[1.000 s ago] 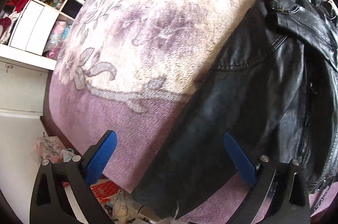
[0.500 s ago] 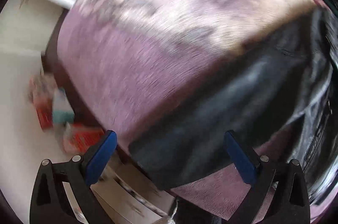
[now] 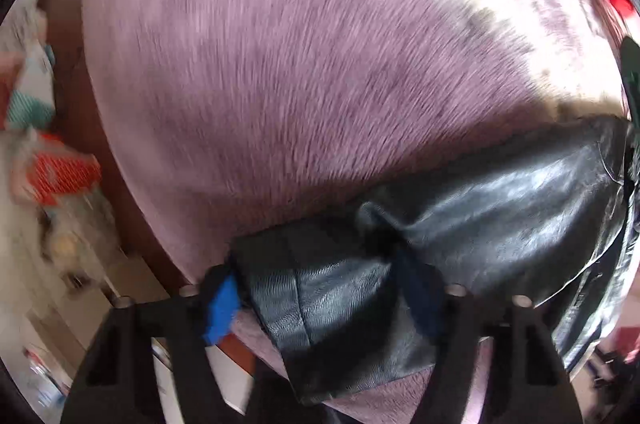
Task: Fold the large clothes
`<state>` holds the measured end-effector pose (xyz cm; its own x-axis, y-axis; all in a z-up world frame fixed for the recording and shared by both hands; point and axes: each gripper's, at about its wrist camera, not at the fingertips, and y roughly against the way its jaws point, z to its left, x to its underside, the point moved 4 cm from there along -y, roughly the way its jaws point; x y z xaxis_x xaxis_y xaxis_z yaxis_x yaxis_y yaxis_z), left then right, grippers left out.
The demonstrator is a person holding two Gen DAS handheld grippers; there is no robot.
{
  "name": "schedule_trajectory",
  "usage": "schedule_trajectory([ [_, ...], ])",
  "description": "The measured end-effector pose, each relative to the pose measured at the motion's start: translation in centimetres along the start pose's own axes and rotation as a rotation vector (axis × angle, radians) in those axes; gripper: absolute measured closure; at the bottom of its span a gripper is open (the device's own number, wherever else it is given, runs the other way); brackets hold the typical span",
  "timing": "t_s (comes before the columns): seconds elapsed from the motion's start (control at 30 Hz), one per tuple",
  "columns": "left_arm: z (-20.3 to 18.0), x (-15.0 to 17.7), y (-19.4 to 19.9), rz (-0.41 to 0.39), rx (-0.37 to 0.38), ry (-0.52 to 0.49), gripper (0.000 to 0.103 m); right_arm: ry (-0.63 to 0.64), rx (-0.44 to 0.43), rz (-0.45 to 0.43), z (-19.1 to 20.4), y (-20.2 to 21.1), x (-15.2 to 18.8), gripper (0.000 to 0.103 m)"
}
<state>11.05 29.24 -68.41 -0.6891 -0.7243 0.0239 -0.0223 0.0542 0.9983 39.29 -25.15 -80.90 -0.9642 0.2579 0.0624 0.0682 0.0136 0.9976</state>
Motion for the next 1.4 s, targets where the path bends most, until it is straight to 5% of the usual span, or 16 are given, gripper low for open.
schedule_trajectory([
  [0.13, -0.4, -3.0, 4.2, -0.135, 0.053, -0.035, 0.090, 0.025, 0.008, -0.004, 3.3, -0.8, 2.4, 0.054],
  [0.33, 0.0, -12.0, 7.0, -0.240, 0.113, -0.033, 0.092, 0.053, -0.009, -0.012, 7.8, -1.3, 6.5, 0.054],
  [0.4, 0.6, -14.7, 5.5, -0.228, 0.114, -0.038, 0.092, 0.052, -0.007, -0.004, 8.7, -1.6, 7.6, 0.054],
  [0.5, 1.2, -16.3, 2.8, -0.096, 0.154, -0.007, 0.091, 0.036, -0.021, 0.021, 10.7, -2.1, 9.3, 0.054],
  [0.63, 2.5, -13.9, 4.3, -0.094, 0.201, -0.002, 0.080, 0.007, -0.023, 0.022, 10.6, -2.2, 11.0, 0.054],
  [0.67, 3.3, -13.0, 4.6, -0.082, 0.217, 0.023, 0.073, 0.001, -0.019, 0.021, 10.5, -2.0, 11.0, 0.054],
  [0.73, 5.2, -11.0, 5.1, -0.070, 0.207, 0.083, 0.036, -0.009, -0.013, 0.028, 10.6, -1.9, 10.9, 0.054],
  [0.77, 5.9, -10.0, 5.3, -0.067, 0.228, 0.122, 0.033, -0.014, -0.005, 0.032, 10.9, -1.8, 10.7, 0.054],
  [0.97, 5.3, -4.2, 3.5, 0.054, 0.523, 0.382, 0.033, -0.047, 0.003, 0.038, 15.1, -0.6, 7.6, 0.054],
  [1.1, 4.0, -3.0, 0.0, 0.034, 0.509, 0.495, 0.033, -0.032, 0.027, 0.027, 18.5, -0.4, 7.6, 0.054],
  [1.23, 3.7, -2.7, 1.0, -0.008, 0.471, 0.589, 0.032, -0.022, 0.014, 0.027, 21.2, 0.6, 6.6, 0.054],
  [1.4, 1.3, 0.2, 2.0, 0.059, 0.605, 0.596, 0.032, -0.024, -0.029, 0.047, 24.4, 1.5, 7.5, 0.054],
])
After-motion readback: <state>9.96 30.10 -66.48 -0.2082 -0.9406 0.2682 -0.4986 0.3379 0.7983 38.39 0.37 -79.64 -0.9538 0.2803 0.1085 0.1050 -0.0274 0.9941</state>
